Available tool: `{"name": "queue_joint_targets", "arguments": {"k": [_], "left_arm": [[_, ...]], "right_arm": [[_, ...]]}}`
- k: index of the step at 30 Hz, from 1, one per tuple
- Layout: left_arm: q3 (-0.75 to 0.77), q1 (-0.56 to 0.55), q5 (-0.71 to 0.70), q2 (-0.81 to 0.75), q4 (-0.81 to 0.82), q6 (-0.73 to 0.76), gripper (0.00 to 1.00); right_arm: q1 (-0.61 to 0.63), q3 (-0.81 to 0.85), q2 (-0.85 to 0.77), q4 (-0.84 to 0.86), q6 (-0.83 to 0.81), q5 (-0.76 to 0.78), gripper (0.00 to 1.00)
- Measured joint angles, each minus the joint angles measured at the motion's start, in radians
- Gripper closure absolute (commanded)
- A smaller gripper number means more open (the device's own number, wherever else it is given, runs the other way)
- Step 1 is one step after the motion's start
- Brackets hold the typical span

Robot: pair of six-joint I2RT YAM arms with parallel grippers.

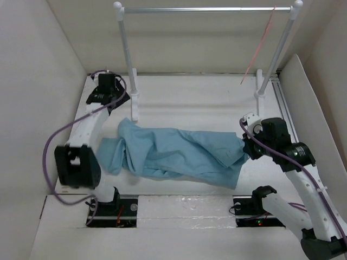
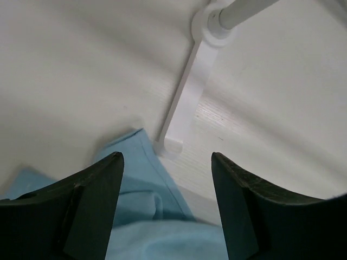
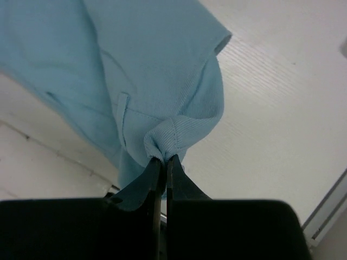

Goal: Place the trousers on the hanger
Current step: Flatten out the trousers at the center of the board.

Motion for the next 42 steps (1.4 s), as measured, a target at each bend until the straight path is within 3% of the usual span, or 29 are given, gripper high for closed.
{"name": "queue_joint_targets", "arguments": {"k": [2, 3, 6, 10, 13, 17, 20, 23, 26, 27, 32, 33, 37, 41, 42], "left_arm": [[0.038, 0.003, 0.044, 0.172, 0.044, 0.024, 0.5], [0.039, 0.002, 0.067, 0.24, 0.054, 0.036, 0.63], [0.018, -0.005, 0.112, 0.355, 0.045, 0.06, 0.78], [-0.042, -0.027, 0.142, 0.341, 0.019, 0.089, 0.94], [-0.129, -0.043, 0.149, 0.239, 0.017, 0.101, 1.0], [-0.261, -0.037, 0.186, 0.008, -0.041, 0.117, 1.0], [-0.278, -0.037, 0.225, -0.063, -0.105, 0.147, 1.0], [-0.275, -0.082, 0.227, -0.029, -0.175, 0.183, 1.0], [-0.275, -0.117, 0.204, 0.002, -0.24, 0.197, 0.82], [-0.269, -0.111, 0.192, 0.0, -0.253, 0.19, 0.71], [-0.12, -0.068, 0.133, -0.025, -0.218, 0.114, 0.67], [-0.074, -0.064, 0.125, -0.025, -0.202, 0.097, 0.61], [0.024, -0.066, 0.105, 0.005, -0.086, 0.068, 0.62], [0.08, -0.079, 0.069, 0.181, -0.064, 0.09, 0.62], [0.081, -0.084, 0.06, 0.236, -0.063, 0.1, 0.58]], "right_arm": [[0.048, -0.014, -0.052, -0.035, -0.002, -0.023, 1.0], [0.065, -0.014, -0.079, -0.055, -0.002, -0.031, 1.0], [0.096, -0.002, -0.113, -0.121, -0.006, -0.065, 1.0], [0.119, 0.026, -0.068, -0.198, -0.021, -0.085, 1.0], [0.146, 0.06, -0.049, -0.236, -0.021, -0.085, 1.0], [0.165, 0.071, -0.056, -0.257, -0.021, -0.098, 1.0], [0.179, 0.068, -0.048, -0.273, -0.021, -0.114, 1.0], [0.201, 0.071, -0.021, -0.284, -0.021, -0.105, 1.0], [0.206, 0.1, 0.011, -0.291, -0.02, -0.084, 1.0], [0.207, 0.108, 0.019, -0.286, -0.019, -0.077, 1.0], [0.21, 0.115, 0.024, -0.27, -0.016, -0.074, 1.0], [0.211, 0.115, 0.024, -0.269, -0.016, -0.074, 1.0], [0.211, 0.111, 0.015, -0.249, -0.012, -0.074, 1.0], [0.211, 0.109, 0.01, -0.221, -0.005, -0.074, 1.0], [0.211, 0.109, 0.008, -0.214, -0.003, -0.074, 1.0]]}}
